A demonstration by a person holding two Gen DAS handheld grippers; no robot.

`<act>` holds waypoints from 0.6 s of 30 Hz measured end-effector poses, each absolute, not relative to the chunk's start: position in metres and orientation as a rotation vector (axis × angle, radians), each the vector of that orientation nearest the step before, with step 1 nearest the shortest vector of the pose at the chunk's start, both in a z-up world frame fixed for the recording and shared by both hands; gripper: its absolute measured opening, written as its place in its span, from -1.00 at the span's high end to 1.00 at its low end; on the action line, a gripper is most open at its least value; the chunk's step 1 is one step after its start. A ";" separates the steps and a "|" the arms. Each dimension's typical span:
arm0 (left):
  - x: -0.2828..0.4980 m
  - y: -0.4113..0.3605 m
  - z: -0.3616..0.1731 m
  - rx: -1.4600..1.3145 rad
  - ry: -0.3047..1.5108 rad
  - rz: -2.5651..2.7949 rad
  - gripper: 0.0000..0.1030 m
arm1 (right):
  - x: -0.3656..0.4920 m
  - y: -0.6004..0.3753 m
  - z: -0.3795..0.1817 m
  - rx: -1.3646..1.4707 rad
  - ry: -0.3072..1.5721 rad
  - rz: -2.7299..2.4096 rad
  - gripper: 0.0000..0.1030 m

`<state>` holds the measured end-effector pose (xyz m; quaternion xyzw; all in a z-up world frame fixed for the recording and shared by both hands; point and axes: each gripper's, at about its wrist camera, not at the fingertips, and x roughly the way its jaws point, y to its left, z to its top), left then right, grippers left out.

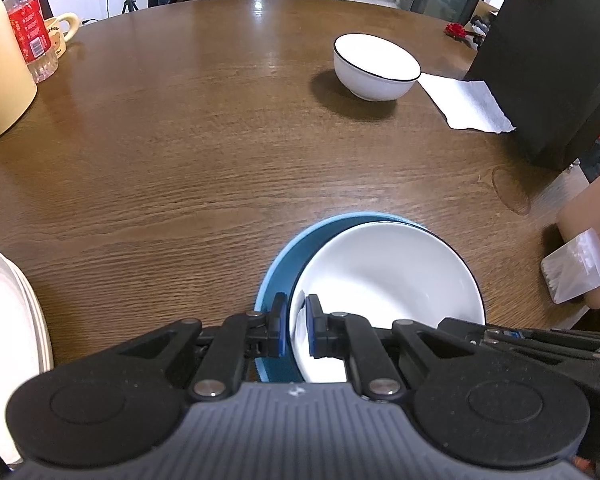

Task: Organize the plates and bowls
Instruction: 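Lower the white bowl into the blue bowl with both grippers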

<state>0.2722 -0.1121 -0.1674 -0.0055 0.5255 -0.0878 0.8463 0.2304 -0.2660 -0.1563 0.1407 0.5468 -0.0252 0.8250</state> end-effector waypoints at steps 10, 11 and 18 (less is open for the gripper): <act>0.275 -0.113 -0.174 -0.004 1.124 -0.190 0.81 | 0.234 -0.270 -0.163 0.285 1.178 -0.044 0.86; 0.275 -0.113 -0.175 -0.003 1.126 -0.189 0.81 | 0.234 -0.270 -0.164 0.283 1.181 -0.043 0.86; 0.278 -0.115 -0.175 0.008 1.130 -0.188 0.81 | 0.237 -0.268 -0.166 0.264 1.189 -0.033 0.85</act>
